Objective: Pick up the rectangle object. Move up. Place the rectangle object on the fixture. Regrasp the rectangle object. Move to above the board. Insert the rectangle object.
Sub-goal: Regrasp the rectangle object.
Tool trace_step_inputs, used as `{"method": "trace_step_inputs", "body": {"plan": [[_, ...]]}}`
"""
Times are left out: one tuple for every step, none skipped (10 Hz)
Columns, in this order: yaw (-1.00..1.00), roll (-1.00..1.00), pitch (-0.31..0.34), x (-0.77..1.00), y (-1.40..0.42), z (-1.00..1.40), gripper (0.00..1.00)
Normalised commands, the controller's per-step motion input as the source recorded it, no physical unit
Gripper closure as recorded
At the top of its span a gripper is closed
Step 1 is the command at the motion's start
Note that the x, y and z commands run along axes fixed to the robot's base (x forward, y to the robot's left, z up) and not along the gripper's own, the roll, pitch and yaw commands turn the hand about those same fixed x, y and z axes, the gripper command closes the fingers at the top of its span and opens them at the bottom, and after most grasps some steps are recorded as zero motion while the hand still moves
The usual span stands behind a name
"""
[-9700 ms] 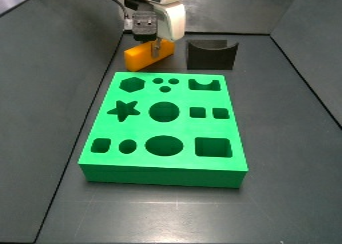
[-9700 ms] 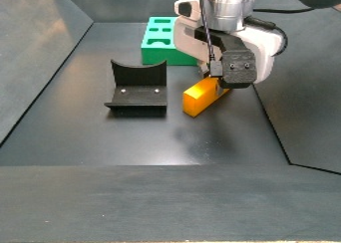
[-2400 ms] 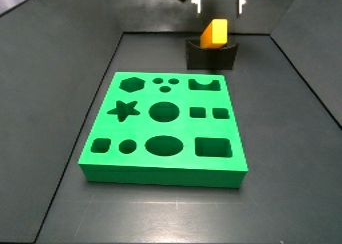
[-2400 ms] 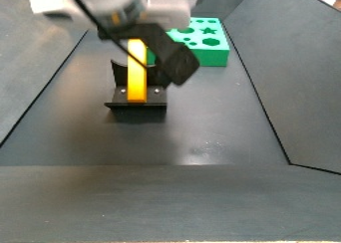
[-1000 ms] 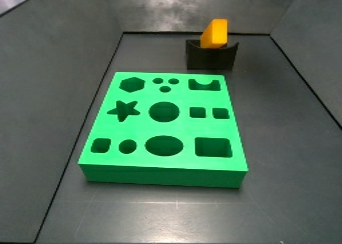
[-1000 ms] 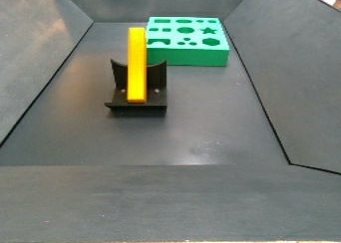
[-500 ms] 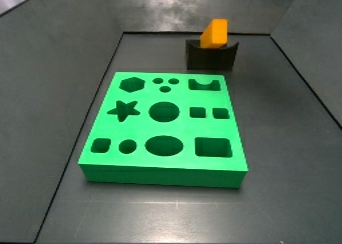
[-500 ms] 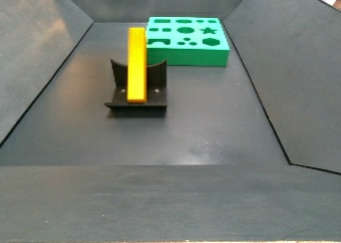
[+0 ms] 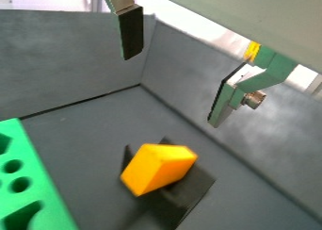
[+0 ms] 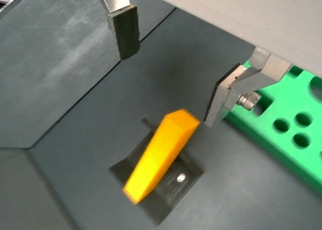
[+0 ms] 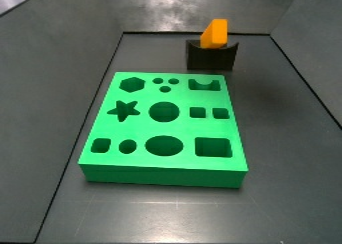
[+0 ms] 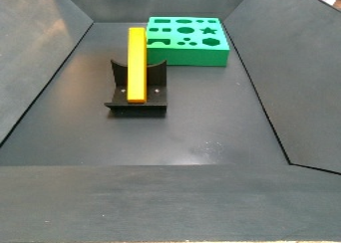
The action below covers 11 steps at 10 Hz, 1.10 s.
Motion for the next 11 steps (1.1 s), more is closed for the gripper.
{"method": "trace_step_inputs", "body": {"plan": [[0.04, 1.00, 0.073, 0.07, -0.03, -0.01, 0.00], [0.05, 1.00, 0.095, 0.09, -0.04, -0.01, 0.00], [0.07, 1.00, 0.124, 0.10, -0.04, -0.01, 0.00], [0.08, 1.00, 0.147, 0.11, -0.04, -0.01, 0.00], [0.09, 1.00, 0.163, 0.11, -0.05, -0.01, 0.00], [0.15, 1.00, 0.205, 0.11, -0.05, -0.01, 0.00], [0.19, 0.92, 0.215, 0.11, -0.05, -0.01, 0.00], [0.21, 0.74, 0.193, 0.11, -0.05, -0.01, 0.00], [0.22, 0.62, 0.174, 0.12, -0.05, -0.01, 0.00], [0.24, 0.33, 0.123, 0.11, -0.05, -0.01, 0.00], [0.25, 0.21, 0.087, 0.11, -0.04, 0.00, 0.00]]}}
